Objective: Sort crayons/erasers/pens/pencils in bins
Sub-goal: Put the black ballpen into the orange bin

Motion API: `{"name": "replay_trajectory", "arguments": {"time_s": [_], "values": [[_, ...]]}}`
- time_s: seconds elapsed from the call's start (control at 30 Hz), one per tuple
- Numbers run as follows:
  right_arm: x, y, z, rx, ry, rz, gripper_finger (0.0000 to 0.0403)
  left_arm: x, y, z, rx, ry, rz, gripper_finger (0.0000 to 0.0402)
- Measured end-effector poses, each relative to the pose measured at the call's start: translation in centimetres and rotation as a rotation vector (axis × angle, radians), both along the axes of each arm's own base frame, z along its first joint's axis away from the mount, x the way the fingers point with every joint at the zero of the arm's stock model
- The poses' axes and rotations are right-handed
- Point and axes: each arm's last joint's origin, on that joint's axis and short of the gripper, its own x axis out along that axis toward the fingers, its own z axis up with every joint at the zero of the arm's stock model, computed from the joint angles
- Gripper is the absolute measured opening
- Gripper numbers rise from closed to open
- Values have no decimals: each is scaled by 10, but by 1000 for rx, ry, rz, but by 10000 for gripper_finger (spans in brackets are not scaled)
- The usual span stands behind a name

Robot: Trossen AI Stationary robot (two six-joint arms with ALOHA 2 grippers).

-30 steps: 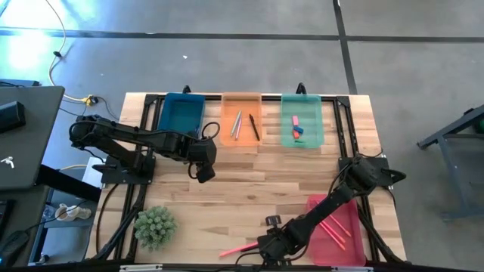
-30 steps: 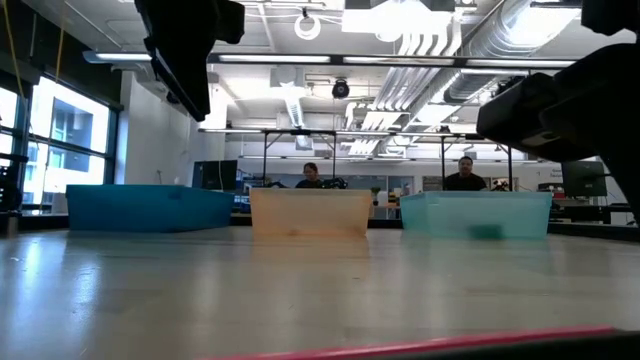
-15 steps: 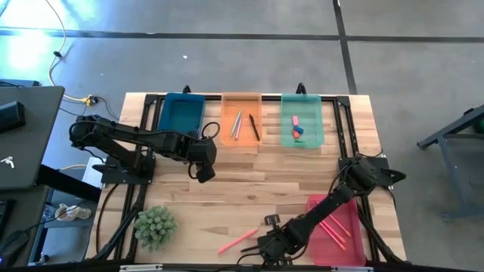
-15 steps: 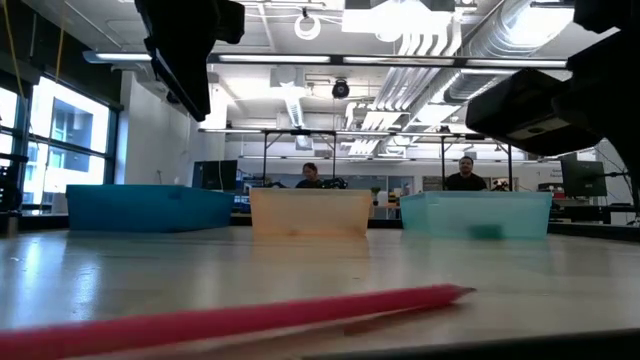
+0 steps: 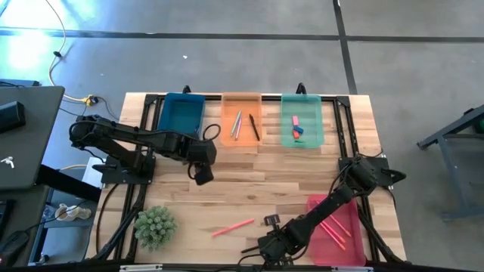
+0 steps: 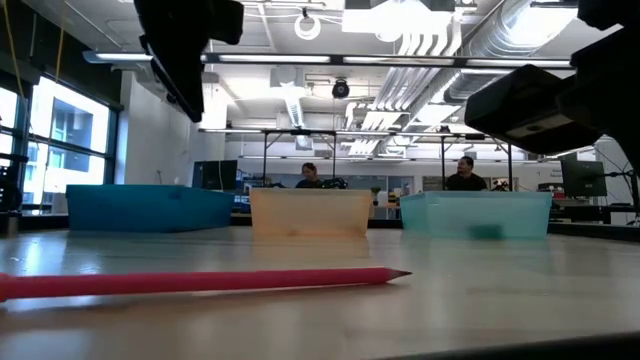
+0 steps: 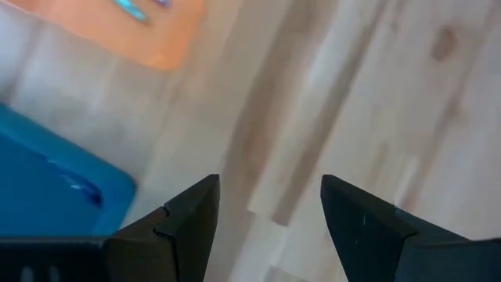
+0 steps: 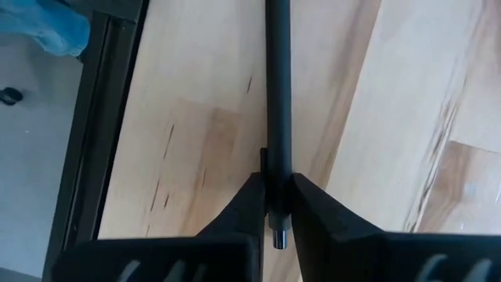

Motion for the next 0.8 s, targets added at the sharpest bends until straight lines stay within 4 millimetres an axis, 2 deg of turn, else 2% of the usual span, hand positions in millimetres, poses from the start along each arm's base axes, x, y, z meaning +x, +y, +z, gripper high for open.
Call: {"name": "replay_trajectory", "arguments": {"time_s": [0.27, 0.53, 0.67, 0.8], "values": [[-2, -2, 18, 18, -37, -88, 21, -4, -11, -2, -75, 64, -133, 213], [-3, -4, 30, 51, -62, -237, 19, -12, -40, 0, -8, 94, -292, 213], [-2, -5, 35, 65, -94, -327, 19, -23, -51, -7, 4, 40, -334, 213], [0, -5, 37, 80, -119, -396, 19, -31, -54, -19, -71, -80, -333, 213]]}}
